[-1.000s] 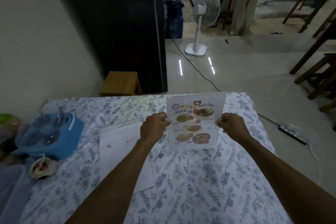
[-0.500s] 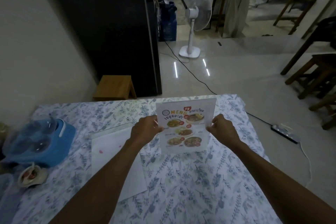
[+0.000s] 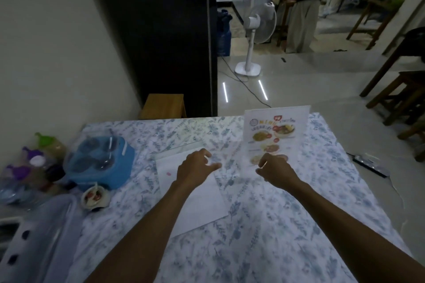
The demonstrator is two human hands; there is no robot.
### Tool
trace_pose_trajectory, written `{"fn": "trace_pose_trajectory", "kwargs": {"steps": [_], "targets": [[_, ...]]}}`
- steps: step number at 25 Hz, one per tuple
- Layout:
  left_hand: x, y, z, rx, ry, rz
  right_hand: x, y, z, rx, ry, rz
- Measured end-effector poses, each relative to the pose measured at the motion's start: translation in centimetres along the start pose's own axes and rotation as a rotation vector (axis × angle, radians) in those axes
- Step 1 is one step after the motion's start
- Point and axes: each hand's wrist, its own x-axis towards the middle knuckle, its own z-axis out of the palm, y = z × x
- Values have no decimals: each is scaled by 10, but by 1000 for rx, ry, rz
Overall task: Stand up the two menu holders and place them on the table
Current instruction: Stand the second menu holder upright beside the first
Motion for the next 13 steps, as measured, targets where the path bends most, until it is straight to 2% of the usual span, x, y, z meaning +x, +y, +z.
{"fn": "trace_pose_trajectory", "kwargs": {"steps": [5, 9, 11, 13], "targets": [[-34, -97, -23, -26, 4, -160, -9, -66, 82, -72, -124, -71], [-46, -154, -26, -34, -49, -272, -14, -93, 135, -84, -114, -141], [-49, -172, -17, -117, -95, -296, -15, -88, 156, -84, -109, -71], [-56, -183, -2, -198, -219, -329, -17, -77, 176, -88, -119, 94]]}}
